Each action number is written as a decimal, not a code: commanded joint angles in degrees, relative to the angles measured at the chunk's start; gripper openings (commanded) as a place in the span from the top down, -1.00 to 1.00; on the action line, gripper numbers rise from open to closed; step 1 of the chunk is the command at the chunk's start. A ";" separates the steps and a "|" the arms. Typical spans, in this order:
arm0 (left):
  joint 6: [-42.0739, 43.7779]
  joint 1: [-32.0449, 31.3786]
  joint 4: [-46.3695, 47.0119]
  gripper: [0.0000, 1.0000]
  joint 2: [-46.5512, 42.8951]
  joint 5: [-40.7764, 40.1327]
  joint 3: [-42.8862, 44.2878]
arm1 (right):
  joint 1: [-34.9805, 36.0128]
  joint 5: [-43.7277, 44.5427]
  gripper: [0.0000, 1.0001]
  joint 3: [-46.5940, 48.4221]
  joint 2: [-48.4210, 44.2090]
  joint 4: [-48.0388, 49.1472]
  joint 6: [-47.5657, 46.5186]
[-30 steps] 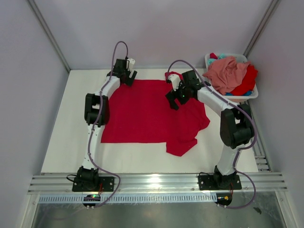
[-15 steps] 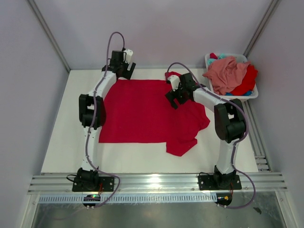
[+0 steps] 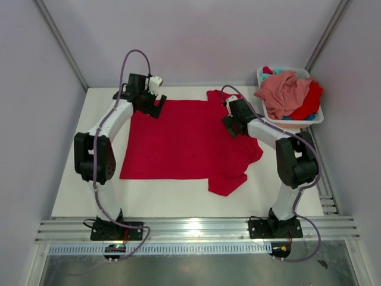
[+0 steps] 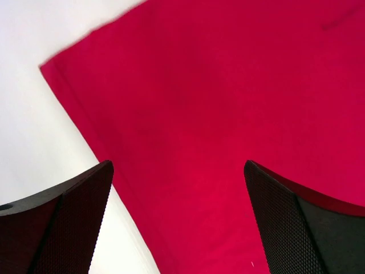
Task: Fold and stack the t-shirts
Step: Flatten the tshirt out
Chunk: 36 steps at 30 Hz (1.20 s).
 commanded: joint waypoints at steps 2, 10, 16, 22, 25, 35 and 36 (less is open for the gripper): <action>0.95 -0.30 -3.95 -0.96 -9.54 8.09 -7.74 | 0.07 11.97 -0.99 -4.59 -8.75 1.08 4.94; 0.43 -0.30 0.79 -0.96 -16.51 10.81 -22.60 | -2.74 12.71 -0.99 -5.84 -8.94 -3.71 9.85; -1.77 -0.30 5.27 -0.96 -19.41 11.43 -27.44 | -12.84 -4.88 -0.99 -5.65 -10.27 -9.71 17.24; -2.38 -0.30 6.24 -0.95 -20.55 9.85 -28.76 | -14.08 -7.70 -0.99 -8.81 -12.01 -11.46 17.16; -2.56 -0.30 6.76 -0.96 -21.51 9.59 -29.55 | -14.52 -12.34 -0.99 -10.65 -14.56 -13.66 17.51; -1.51 -0.30 6.41 -0.95 -21.96 9.06 -31.57 | -14.61 -19.57 -0.97 -18.05 -24.32 -15.08 14.34; -1.33 -0.30 6.41 -0.95 -22.05 8.97 -31.92 | -14.52 -20.00 -0.97 -18.13 -24.76 -15.25 14.26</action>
